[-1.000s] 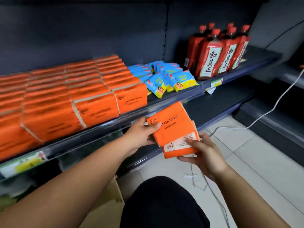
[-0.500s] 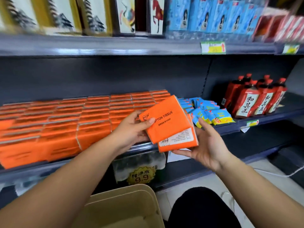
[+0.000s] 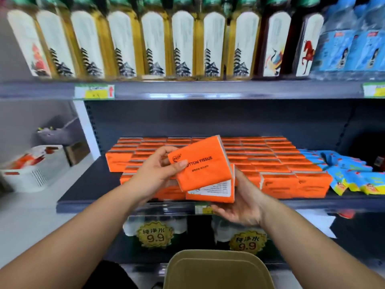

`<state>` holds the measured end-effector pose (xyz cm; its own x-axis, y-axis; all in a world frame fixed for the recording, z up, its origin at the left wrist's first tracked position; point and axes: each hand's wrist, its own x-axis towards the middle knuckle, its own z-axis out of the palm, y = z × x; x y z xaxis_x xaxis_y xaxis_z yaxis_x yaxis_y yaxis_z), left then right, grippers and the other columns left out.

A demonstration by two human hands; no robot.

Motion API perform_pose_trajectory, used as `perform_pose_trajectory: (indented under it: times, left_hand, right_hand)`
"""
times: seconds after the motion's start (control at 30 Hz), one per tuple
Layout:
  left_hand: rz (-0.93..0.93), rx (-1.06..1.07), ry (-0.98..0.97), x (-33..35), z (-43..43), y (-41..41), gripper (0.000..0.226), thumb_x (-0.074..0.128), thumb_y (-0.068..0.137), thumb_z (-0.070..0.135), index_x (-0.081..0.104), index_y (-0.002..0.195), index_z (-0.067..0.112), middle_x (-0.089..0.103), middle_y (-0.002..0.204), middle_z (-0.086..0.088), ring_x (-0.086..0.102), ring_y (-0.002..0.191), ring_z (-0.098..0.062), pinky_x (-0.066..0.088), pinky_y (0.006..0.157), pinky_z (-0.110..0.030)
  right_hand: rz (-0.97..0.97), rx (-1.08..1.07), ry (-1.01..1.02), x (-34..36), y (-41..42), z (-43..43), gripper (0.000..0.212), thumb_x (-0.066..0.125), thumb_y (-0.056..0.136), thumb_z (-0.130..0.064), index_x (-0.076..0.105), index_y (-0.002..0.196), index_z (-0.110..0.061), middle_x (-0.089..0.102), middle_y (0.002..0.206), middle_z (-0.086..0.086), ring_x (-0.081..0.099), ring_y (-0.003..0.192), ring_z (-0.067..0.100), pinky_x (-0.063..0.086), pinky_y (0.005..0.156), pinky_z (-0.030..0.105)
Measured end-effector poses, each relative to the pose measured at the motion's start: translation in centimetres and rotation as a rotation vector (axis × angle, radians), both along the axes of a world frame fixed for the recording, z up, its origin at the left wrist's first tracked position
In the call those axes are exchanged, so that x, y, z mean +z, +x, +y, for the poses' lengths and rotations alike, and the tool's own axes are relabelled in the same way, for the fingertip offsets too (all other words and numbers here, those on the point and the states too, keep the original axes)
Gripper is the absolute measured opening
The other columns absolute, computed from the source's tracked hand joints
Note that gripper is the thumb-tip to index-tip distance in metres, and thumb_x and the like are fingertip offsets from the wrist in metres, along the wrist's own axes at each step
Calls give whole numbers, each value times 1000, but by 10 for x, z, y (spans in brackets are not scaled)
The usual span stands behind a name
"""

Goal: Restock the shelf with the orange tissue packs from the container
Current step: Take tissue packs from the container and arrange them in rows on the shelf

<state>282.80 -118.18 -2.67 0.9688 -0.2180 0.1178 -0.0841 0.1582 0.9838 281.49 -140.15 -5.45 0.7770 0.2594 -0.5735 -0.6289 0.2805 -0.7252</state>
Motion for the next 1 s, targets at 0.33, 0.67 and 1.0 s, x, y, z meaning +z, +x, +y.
perform_pose_trajectory:
  times: [0.33, 0.67, 1.0]
  left_hand:
    - [84, 31, 25, 5, 141, -12, 61, 77, 73, 31, 53, 126, 12, 68, 119, -14, 67, 107, -29, 59, 80, -43]
    - [126, 122, 21, -38, 237, 11, 103, 96, 45, 41, 49, 132, 13, 65, 125, -15, 65, 111, -32, 57, 87, -44]
    - [5, 302, 156, -41, 303, 32, 82, 96, 37, 48, 60, 107, 24, 71, 104, -5, 71, 97, -21, 59, 74, -33]
  right_hand:
    - [-150, 58, 126, 5, 39, 120, 29, 45, 94, -25, 63, 105, -5, 67, 101, 19, 63, 84, 35, 56, 58, 28]
    - [-661, 46, -257, 10, 81, 183, 56, 65, 67, 21, 60, 103, -21, 62, 113, 14, 64, 103, 37, 54, 84, 48]
    - [-986, 176, -349, 32, 148, 272, 57, 68, 68, 21, 62, 108, -20, 63, 102, -3, 62, 98, 15, 53, 85, 32]
